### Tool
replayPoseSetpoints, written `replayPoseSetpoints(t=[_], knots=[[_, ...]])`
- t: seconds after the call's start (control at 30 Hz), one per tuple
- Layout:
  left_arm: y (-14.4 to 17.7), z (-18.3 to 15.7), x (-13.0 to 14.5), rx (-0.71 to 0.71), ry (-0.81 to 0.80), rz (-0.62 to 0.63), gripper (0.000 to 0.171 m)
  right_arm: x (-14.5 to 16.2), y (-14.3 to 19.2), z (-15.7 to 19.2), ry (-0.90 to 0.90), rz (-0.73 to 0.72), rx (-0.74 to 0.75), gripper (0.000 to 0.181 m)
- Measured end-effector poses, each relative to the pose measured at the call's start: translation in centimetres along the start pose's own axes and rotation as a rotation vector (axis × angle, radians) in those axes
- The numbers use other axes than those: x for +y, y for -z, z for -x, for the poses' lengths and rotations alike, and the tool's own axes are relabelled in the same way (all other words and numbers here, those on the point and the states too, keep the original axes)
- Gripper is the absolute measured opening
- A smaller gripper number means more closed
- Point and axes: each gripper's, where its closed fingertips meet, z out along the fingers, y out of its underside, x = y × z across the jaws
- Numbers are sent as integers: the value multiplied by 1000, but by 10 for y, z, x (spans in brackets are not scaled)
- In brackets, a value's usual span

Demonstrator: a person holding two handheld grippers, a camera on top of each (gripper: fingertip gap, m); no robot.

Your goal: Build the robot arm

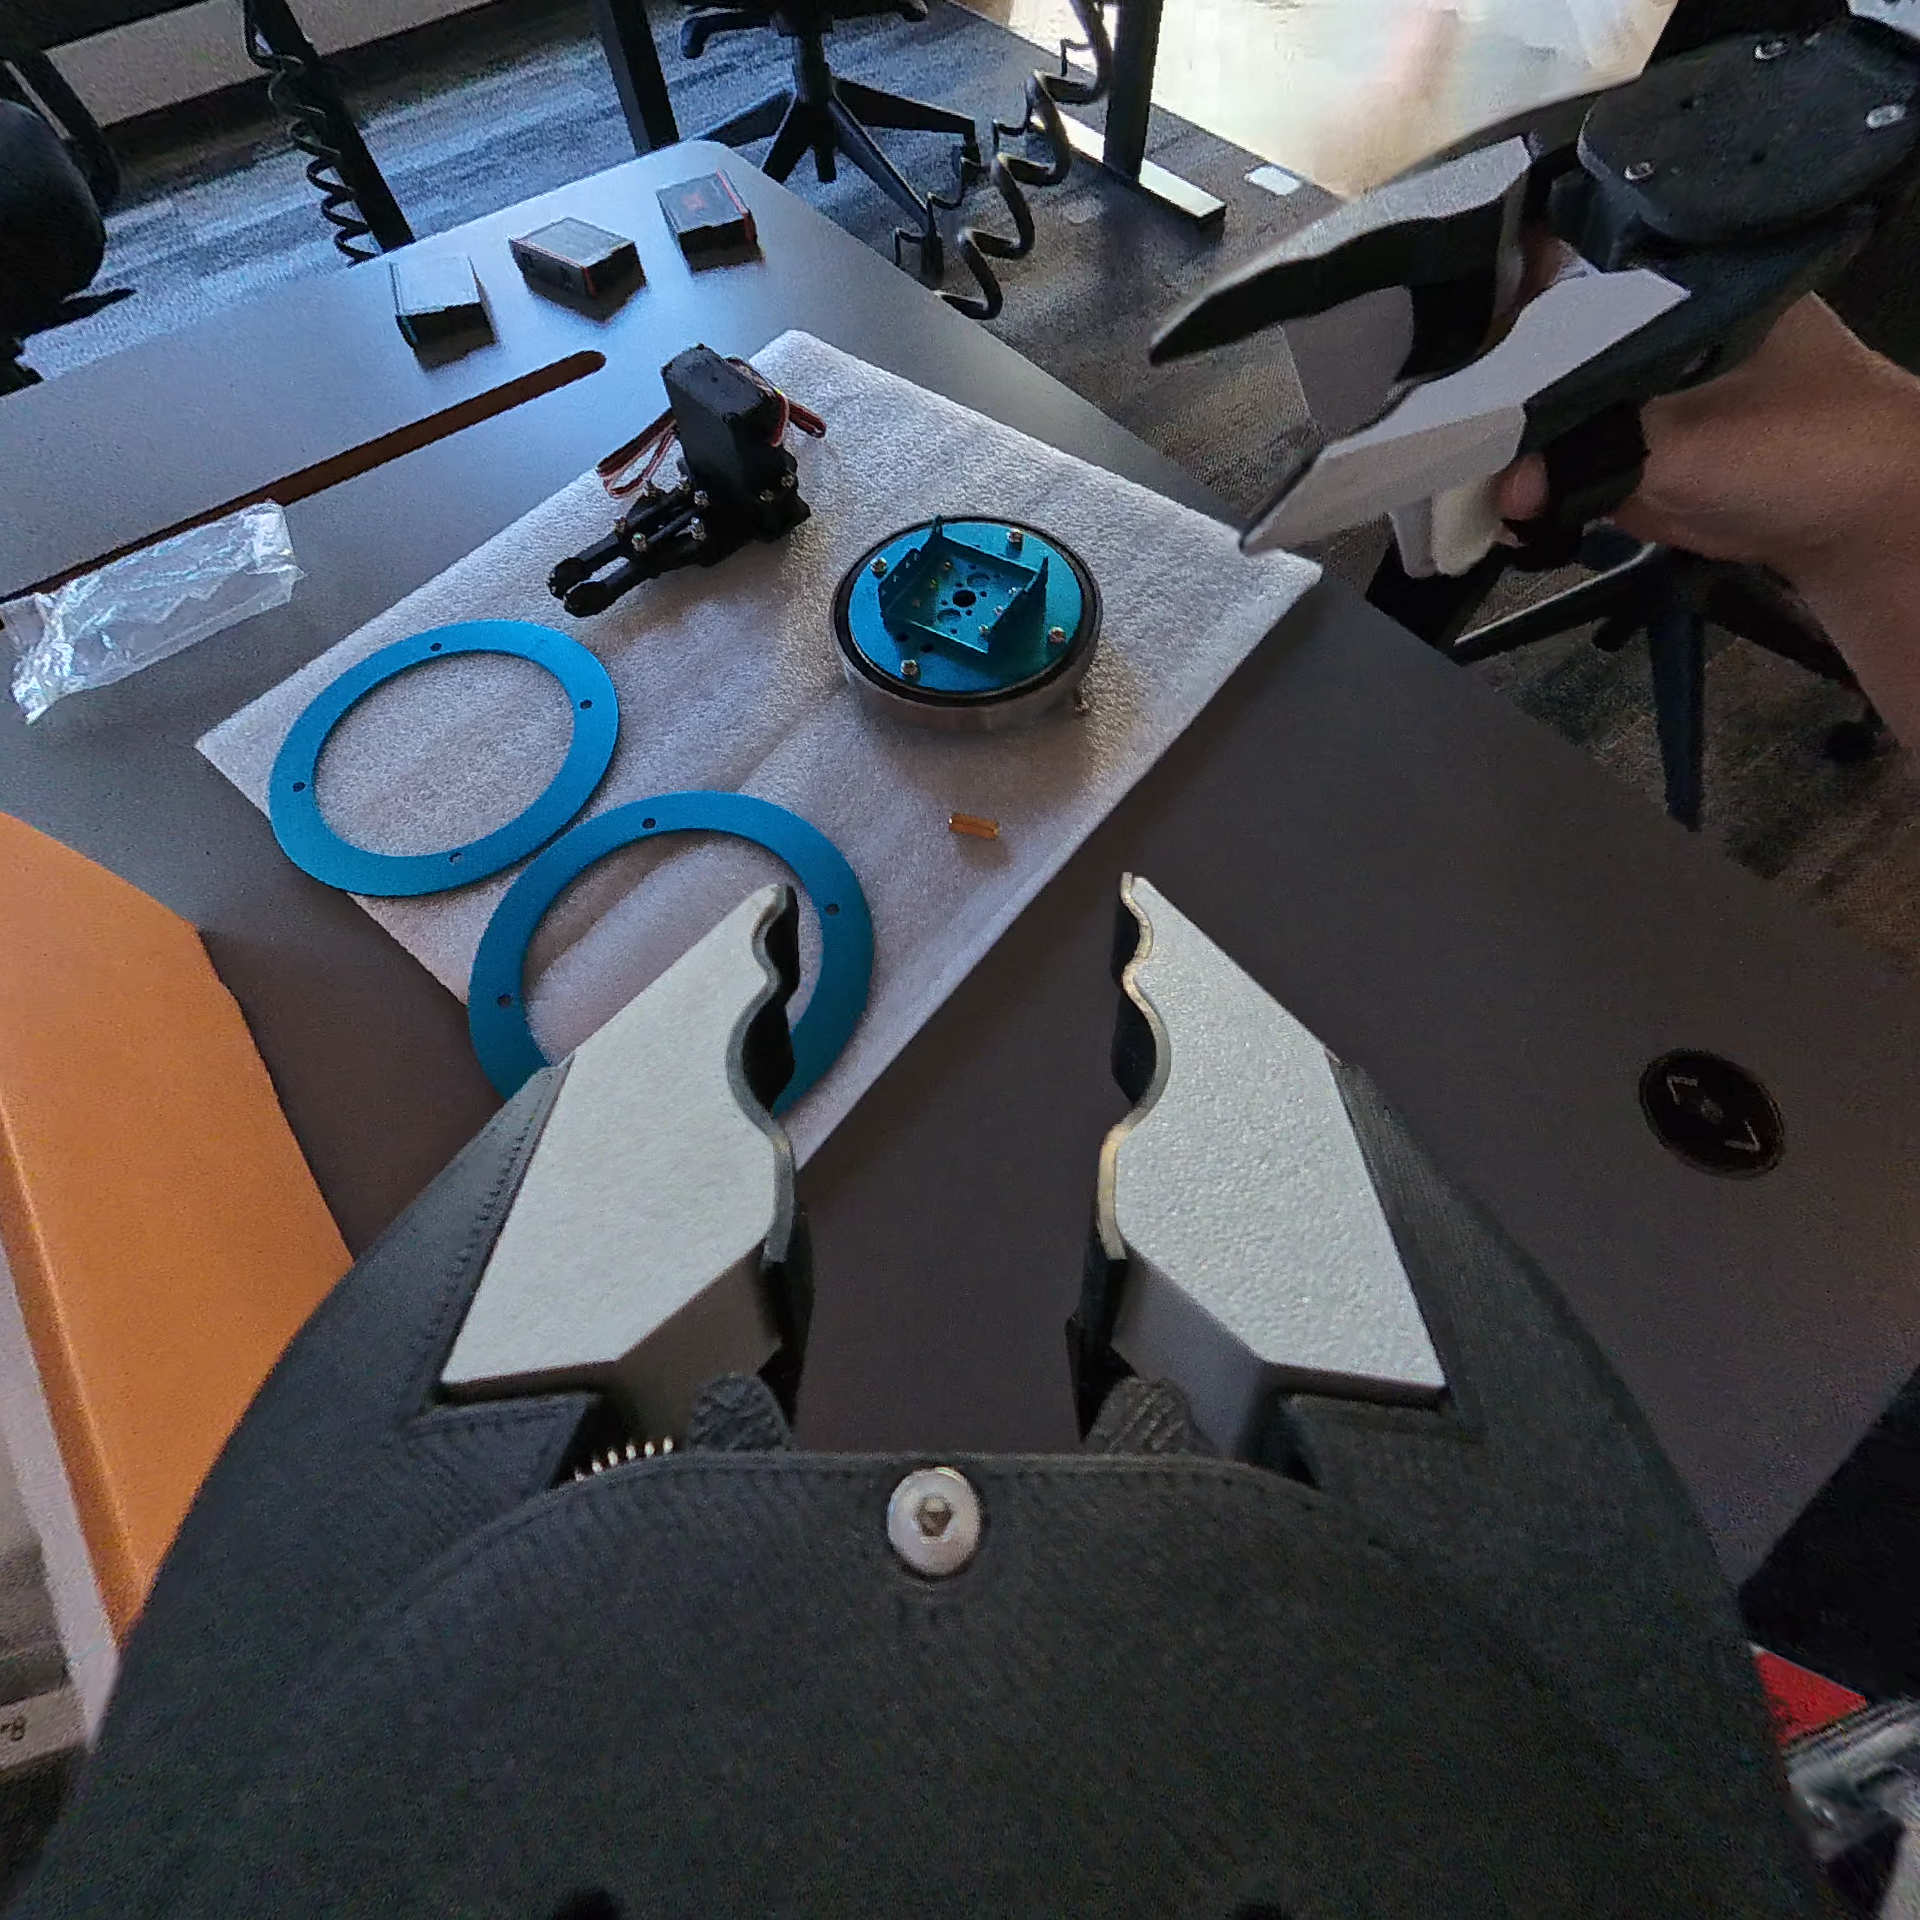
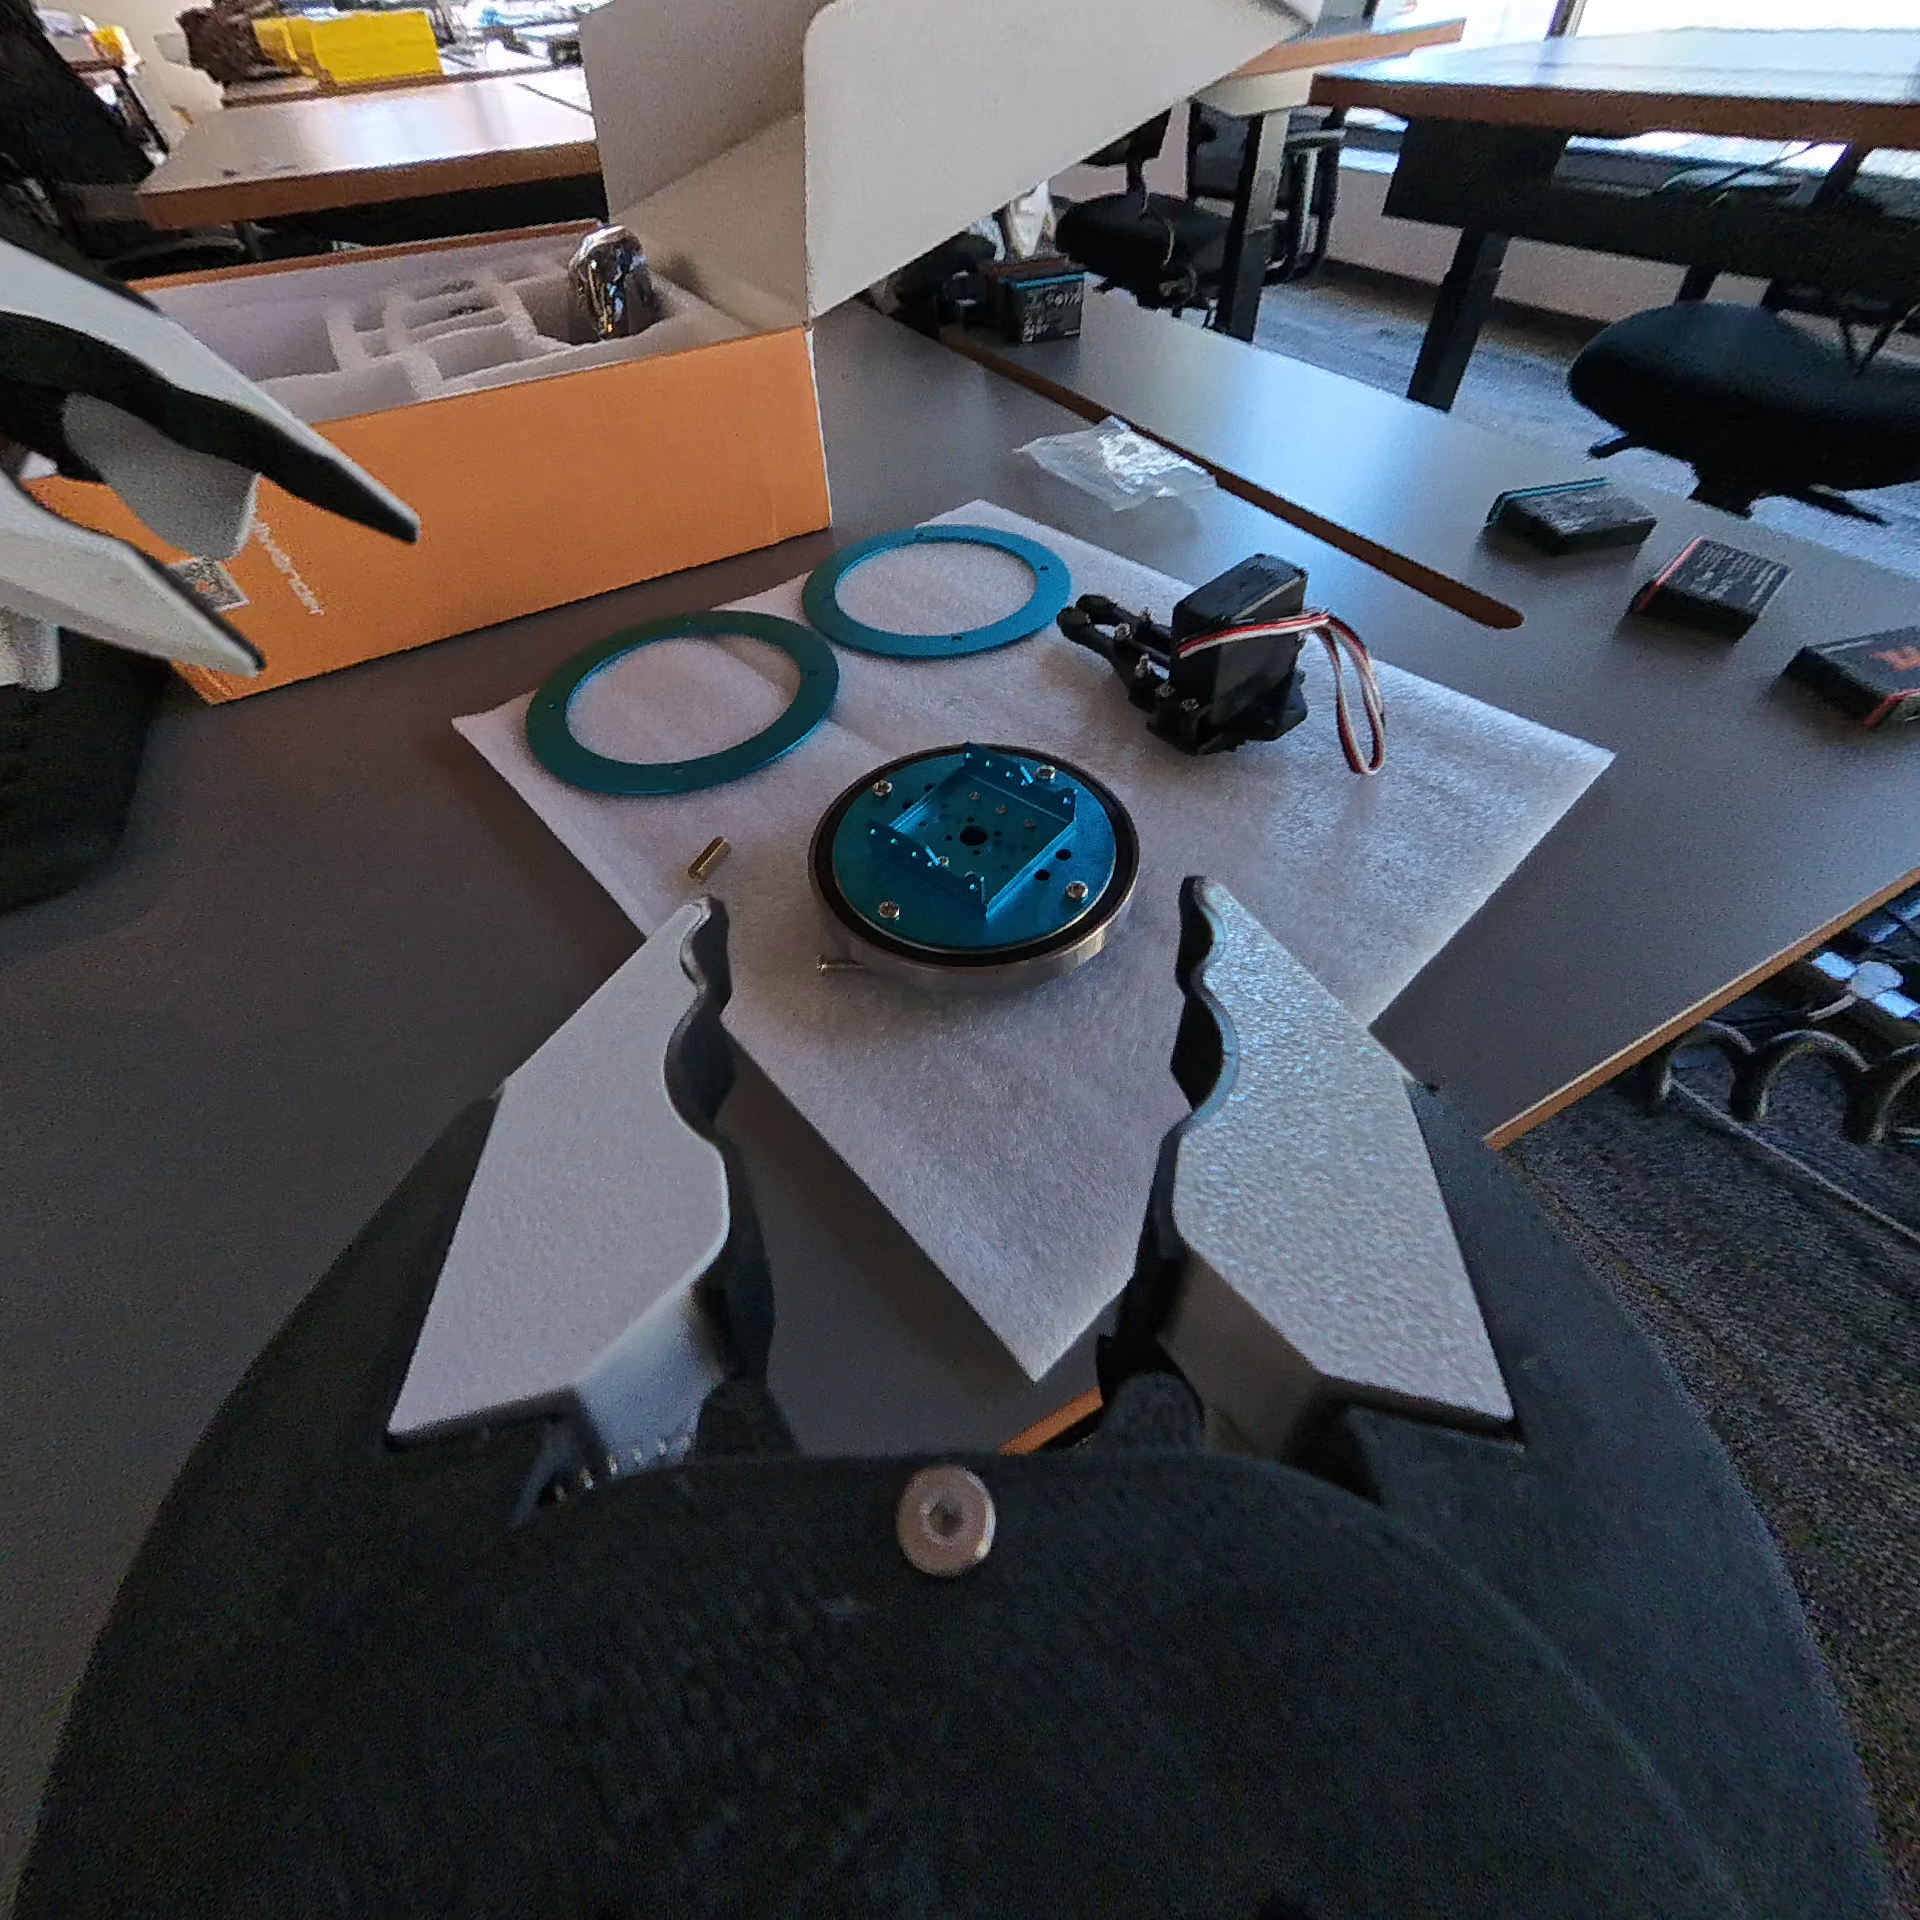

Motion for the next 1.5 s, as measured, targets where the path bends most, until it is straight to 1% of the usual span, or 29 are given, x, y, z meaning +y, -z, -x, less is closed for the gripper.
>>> replayPoseSetpoints(t=[0.13, 0.23, 0.33, 0.43, 0.47, 0.53, 0.63, 0.73, 0.8, 0.87, 0.97, 1.03, 1.07, 1.13, 1.2, 1.23, 1.3, 1.33, 1.4, 1.47, 1.5], knots=[[-4, 6, -2, 14, 58, 2, 60, 6, 12, 7, -17, 27, -24, 86], [4, 13, -1, -27, 69, -17, 60, 12, 29, 16, -36, 49, -23, 85], [15, 12, 0, -59, 101, -55, 59, 16, 50, 26, -27, 73, 14, 83], [27, 3, 1, -85, 124, -93, 59, 12, 75, 34, 35, 90, 122, 78], [30, -2, 1, -97, 122, -100, 59, 8, 84, 38, 67, 94, 162, 78], [35, -14, -3, -122, 120, -124, 60, -3, 102, 51, 117, 95, 242, 73], [46, -42, -22, -119, 121, -200, 60, -26, 138, 81, 153, 57, 349, 72], [62, -82, -55, -98, 84, -293, 65, -52, 195, 135, 192, -19, 385, 73], [77, -112, -79, -80, 58, -364, 67, -69, 247, 177, 253, -88, 400, 73], [92, -145, -103, -36, 48, -437, 70, -85, 308, 211, 335, -141, 448, 73], [111, -201, -142, 124, 55, -497, 75, -114, 402, 248, 359, -226, 507, 71], [124, -237, -173, 243, 22, -515, 77, -140, 464, 259, 355, -250, 561, 72], [131, -253, -190, 295, -2, -524, 77, -155, 496, 255, 365, -255, 626, 71], [139, -274, -226, 354, -37, -553, 76, -187, 561, 234, 405, -280, 798, 67], [133, -290, -263, 396, -80, -559, 77, -219, 618, 198, 408, -321, 950, 64], [125, -296, -280, 412, -105, -544, 79, -233, 640, 177, 390, -319, 1000, 65], [102, -305, -319, 448, -144, -519, 82, -260, 669, 135, 354, -305, 1035, 65], [91, -312, -344, 480, -153, -520, 81, -272, 681, 110, 330, -281, 1056, 65], [66, -327, -400, 531, -192, -504, 81, -288, 698, 55, 280, -186, 1086, 65], [40, -337, -453, 513, -250, -485, 82, -293, 703, 3, 211, -83, 1026, 65], [31, -344, -478, 510, -262, -496, 80, -295, 706, -21, 171, -63, 991, 65]])
